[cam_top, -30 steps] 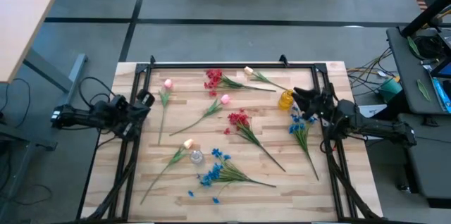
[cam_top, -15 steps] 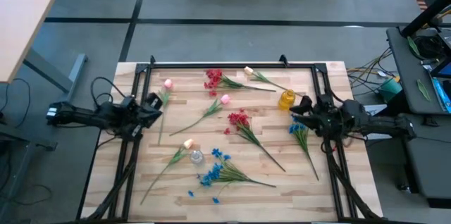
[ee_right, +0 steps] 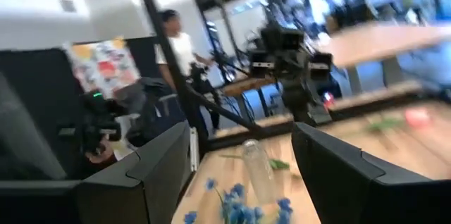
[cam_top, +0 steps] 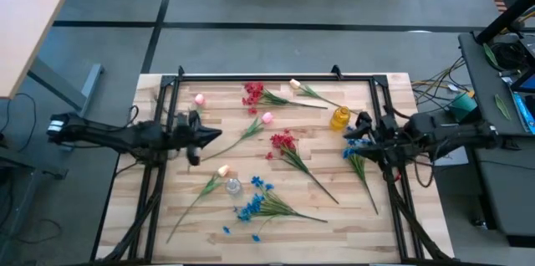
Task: Sort flowers into vase by color
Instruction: Put the bottom red flowers into the yellow vase
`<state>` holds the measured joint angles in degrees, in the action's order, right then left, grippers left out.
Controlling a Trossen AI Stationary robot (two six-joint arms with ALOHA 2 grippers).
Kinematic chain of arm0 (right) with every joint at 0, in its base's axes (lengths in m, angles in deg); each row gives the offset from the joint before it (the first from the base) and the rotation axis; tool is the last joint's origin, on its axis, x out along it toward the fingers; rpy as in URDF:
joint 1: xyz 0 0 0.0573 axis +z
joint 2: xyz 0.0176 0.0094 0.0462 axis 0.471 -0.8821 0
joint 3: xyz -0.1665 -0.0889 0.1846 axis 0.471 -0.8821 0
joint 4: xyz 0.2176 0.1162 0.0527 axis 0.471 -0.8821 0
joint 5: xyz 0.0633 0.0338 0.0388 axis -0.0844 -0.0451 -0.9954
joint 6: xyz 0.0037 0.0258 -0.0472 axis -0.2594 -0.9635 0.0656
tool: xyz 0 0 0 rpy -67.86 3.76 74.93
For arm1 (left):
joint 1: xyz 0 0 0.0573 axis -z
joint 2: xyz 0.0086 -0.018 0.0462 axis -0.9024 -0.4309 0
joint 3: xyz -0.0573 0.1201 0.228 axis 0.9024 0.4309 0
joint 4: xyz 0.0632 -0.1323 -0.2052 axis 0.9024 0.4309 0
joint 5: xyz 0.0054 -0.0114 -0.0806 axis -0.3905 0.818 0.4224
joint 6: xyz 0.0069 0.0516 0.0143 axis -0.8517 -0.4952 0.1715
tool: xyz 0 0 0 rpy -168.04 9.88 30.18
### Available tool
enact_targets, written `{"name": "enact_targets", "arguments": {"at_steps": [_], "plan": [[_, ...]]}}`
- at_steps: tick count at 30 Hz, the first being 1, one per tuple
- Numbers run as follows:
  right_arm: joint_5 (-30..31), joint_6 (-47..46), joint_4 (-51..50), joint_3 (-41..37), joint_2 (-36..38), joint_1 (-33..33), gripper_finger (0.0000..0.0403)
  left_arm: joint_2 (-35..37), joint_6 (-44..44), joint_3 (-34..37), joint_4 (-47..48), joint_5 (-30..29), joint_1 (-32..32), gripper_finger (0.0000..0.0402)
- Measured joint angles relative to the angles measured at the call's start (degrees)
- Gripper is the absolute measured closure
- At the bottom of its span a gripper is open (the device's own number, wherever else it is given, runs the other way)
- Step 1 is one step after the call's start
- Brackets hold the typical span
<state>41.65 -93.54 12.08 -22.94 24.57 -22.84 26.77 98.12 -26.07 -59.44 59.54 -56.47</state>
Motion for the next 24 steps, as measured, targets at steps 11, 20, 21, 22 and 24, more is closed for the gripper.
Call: {"name": "enact_targets", "arguments": {"at_steps": [11, 20, 21, 22, 24], "plan": [[5.21, -21.12, -25.42, 12.53, -18.16, 0.13, 0.0158, -10.22, -1.48, -14.34, 31.32, -6.93, 0.04, 0.0402], [5.13, -33.24, -40.67, 22.44, -36.00, 0.13, 0.0158, -11.85, -7.59, -17.97, 32.98, -5.93, 0.09, 0.0402], [4.05, -33.52, -43.53, 23.65, -37.93, 0.13, 0.0158, -11.77, -5.60, -18.11, 32.92, -4.76, 0.10, 0.0402], [2.93, -33.73, -46.07, 25.04, -39.94, 0.13, 0.0158, -11.62, -3.60, -18.12, 32.81, -3.45, 0.20, 0.0402], [0.63, -33.04, -49.42, 28.09, -43.30, 0.13, 0.0158, -11.64, -0.35, -17.69, 31.54, -0.33, 0.30, 0.0402]]}}
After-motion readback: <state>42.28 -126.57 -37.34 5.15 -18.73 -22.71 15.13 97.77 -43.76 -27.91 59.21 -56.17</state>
